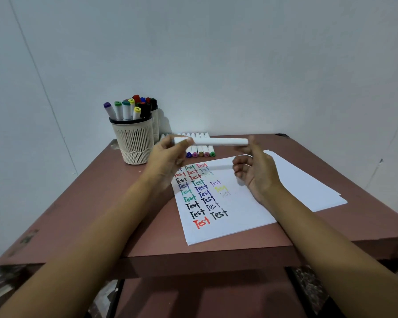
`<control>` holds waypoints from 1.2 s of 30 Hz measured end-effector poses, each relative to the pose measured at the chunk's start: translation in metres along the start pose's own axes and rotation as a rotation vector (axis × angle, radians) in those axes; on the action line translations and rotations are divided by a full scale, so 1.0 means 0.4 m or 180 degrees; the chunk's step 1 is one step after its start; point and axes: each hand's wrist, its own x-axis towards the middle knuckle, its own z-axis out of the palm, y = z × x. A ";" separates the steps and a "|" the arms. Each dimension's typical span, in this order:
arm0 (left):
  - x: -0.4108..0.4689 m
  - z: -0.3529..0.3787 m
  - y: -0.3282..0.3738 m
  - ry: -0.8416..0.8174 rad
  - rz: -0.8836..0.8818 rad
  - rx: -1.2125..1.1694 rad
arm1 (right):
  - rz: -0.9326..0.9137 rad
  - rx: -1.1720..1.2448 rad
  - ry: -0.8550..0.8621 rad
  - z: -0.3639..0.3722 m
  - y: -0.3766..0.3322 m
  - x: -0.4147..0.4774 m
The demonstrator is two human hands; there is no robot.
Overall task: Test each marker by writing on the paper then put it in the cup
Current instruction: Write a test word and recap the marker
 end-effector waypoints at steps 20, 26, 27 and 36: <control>0.204 -0.147 0.369 0.1523 0.1599 0.2991 | -0.1630 -0.4220 -0.0539 -0.016 0.078 0.032; 0.219 -0.158 0.380 0.1308 0.1598 0.3537 | -0.1654 -0.4215 -0.0541 -0.014 0.075 0.034; 0.219 -0.164 0.368 0.1260 0.1553 0.3635 | -0.1653 -0.4219 -0.0540 -0.014 0.075 0.035; 0.194 -0.221 0.229 0.1199 0.1044 0.4971 | -0.1623 -0.4272 -0.0558 -0.016 0.081 0.036</control>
